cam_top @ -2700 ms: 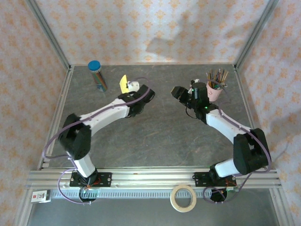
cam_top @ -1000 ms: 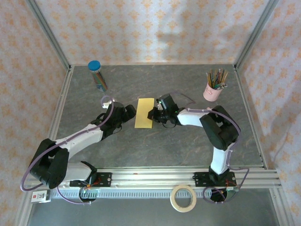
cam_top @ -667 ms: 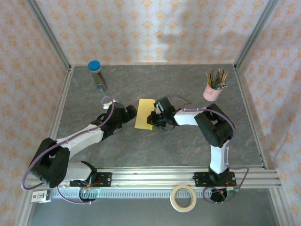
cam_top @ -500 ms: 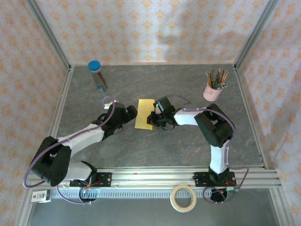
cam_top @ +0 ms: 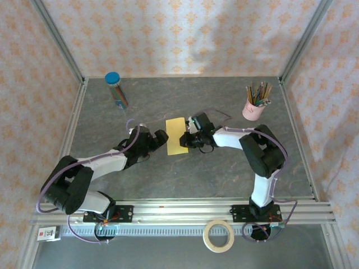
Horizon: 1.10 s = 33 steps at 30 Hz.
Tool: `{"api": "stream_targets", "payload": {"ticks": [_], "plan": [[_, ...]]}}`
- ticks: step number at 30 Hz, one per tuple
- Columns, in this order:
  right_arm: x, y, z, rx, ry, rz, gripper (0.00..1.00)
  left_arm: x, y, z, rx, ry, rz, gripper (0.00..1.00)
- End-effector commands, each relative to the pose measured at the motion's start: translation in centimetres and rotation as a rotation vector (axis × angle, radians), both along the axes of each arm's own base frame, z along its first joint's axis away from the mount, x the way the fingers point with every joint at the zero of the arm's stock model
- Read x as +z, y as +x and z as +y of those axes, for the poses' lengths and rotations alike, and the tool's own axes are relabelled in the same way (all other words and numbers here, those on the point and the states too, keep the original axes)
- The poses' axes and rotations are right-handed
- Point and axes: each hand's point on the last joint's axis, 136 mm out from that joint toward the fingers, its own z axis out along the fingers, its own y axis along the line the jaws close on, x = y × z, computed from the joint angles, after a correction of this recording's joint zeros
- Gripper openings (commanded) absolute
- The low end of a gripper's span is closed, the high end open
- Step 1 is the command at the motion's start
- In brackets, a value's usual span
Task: Fold a paper plane with a square sheet of paper (pick it up from the middle)
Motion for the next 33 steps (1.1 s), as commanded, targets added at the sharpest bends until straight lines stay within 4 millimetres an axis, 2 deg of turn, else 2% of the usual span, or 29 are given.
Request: {"api": "stream_targets", "payload": {"ticks": [1, 8, 16, 22, 24, 28, 33], "plan": [[1.3, -1.3, 0.1, -0.012, 0.052, 0.050, 0.11, 0.8, 0.3, -1.5, -0.026, -0.117, -0.025, 0.99], [-1.2, -2.3, -1.5, -0.062, 0.026, 0.131, 0.10, 0.3, -0.6, -2.0, -0.032, -0.157, -0.003, 0.94], [-4.5, -3.0, -3.1, -0.100, -0.041, 0.189, 0.10, -0.5, -1.1, -3.3, -0.065, -0.179, 0.033, 0.80], [-5.6, -3.6, -4.0, -0.115, -0.069, 0.213, 0.09, -1.5, -1.4, -4.2, -0.091, -0.183, 0.064, 0.60], [-5.5, -3.5, -4.1, -0.119, -0.058, 0.214, 0.09, -1.8, -1.5, -4.4, -0.098, -0.181, 0.076, 0.52], [-4.0, -3.1, -3.2, -0.108, 0.018, 0.218, 0.09, -2.3, -1.5, -4.6, -0.100, -0.170, 0.093, 0.44], [1.6, -1.0, -0.8, -0.077, 0.180, 0.142, 0.11, -2.4, -1.4, -4.5, -0.092, -0.156, 0.094, 0.42]]}}
